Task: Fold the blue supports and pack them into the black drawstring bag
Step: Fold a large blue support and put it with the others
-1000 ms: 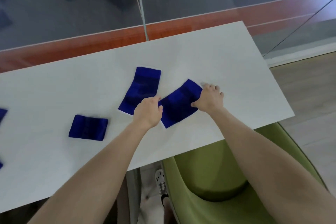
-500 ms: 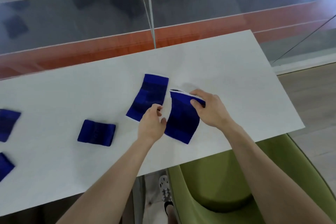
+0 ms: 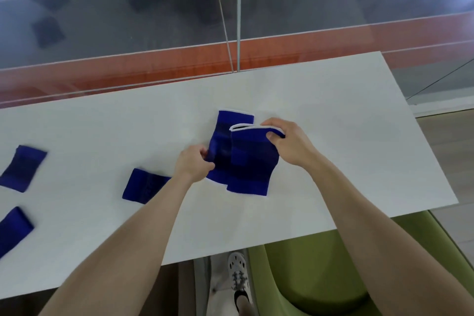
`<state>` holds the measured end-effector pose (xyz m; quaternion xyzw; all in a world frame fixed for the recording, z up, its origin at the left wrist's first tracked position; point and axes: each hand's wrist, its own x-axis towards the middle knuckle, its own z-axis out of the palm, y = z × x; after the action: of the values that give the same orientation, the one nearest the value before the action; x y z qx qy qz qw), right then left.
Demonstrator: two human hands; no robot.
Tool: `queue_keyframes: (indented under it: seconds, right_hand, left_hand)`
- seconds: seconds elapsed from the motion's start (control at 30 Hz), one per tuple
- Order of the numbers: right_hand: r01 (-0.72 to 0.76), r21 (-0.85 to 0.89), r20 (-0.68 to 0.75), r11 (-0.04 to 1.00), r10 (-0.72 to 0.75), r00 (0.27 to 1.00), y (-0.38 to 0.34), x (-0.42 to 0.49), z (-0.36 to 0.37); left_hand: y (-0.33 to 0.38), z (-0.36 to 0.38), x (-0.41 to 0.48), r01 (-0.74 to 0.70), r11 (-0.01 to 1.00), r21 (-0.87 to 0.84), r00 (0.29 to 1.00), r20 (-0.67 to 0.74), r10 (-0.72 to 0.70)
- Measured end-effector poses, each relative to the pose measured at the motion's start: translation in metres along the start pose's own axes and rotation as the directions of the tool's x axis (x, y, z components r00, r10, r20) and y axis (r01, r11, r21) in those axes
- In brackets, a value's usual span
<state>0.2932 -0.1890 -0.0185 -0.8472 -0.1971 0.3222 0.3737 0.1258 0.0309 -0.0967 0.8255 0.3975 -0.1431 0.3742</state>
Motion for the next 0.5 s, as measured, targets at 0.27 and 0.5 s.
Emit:
queue_keyframes:
  seconds: [0.27, 0.5]
  right_hand:
    - [-0.202, 0.257, -0.065, 0.945, 0.225, 0.972, 0.004, 0.029, 0.035]
    - [0.153, -0.173, -0.118, 0.973, -0.175, 0.977, 0.001, 0.011, 0.046]
  left_hand:
    - [-0.013, 0.0, -0.022, 0.015, 0.852, -0.523, 0.989, 0.132, 0.064]
    - [-0.016, 0.023, -0.023, -0.111, 0.99, -0.088, 0.993, 0.032, 0.114]
